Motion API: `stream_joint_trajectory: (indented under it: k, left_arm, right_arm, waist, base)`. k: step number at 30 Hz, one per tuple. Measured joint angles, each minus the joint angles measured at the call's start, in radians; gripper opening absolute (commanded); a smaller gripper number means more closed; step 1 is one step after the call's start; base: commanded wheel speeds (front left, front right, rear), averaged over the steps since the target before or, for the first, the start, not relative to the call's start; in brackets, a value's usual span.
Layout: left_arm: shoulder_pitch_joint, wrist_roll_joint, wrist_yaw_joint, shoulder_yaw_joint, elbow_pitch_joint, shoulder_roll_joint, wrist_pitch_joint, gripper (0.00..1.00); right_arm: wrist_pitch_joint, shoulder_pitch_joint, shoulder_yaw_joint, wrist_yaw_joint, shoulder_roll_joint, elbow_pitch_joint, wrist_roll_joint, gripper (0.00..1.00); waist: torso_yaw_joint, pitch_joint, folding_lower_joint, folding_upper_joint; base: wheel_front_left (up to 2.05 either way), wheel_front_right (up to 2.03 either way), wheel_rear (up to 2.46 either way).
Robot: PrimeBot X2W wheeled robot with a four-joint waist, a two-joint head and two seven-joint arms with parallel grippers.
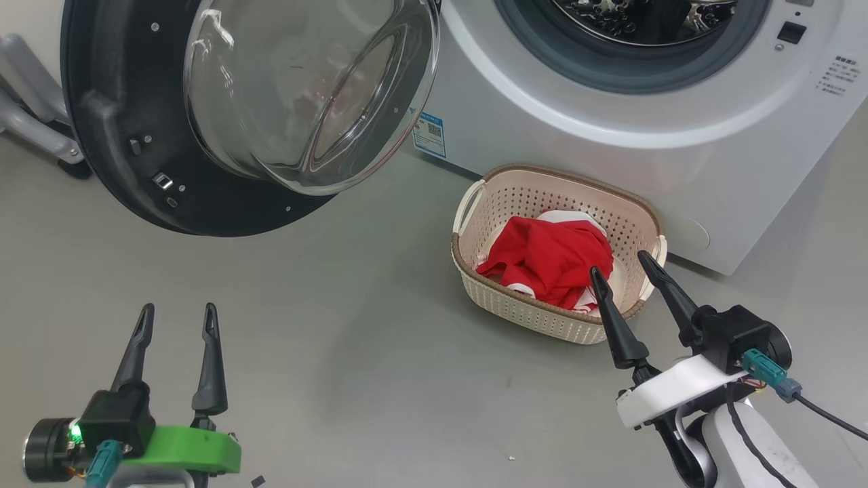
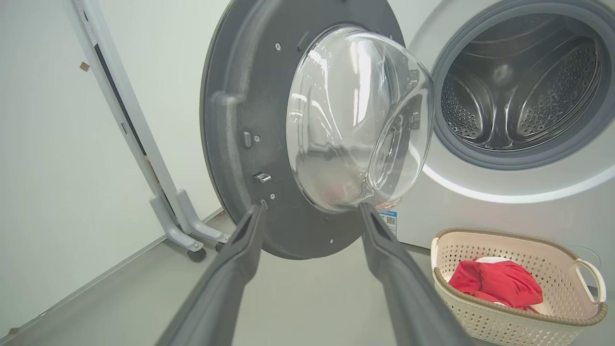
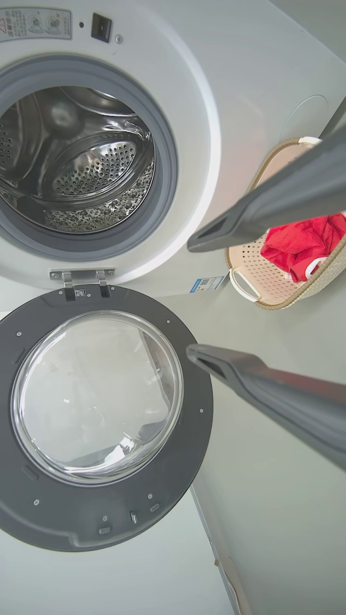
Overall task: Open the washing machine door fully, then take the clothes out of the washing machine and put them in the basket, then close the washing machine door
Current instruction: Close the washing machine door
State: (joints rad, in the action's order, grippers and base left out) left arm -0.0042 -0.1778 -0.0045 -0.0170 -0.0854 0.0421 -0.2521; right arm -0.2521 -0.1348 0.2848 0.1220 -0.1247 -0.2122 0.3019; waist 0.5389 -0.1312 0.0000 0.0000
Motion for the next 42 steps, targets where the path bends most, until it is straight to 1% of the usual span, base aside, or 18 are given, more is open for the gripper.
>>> stream_joint_trajectory:
  k: [42]
  left_arm:
    - [0.009,0.0,0.0,-0.004,0.006,0.0,0.0,1.0]
  right_arm:
    - [0.0,-0.001,-0.008,0.0,-0.003,-0.008,0.006,1.0]
  waist:
    - [-0.005,0.004,0.0,0.0]
  base:
    - [0.0,0.0,0.0]
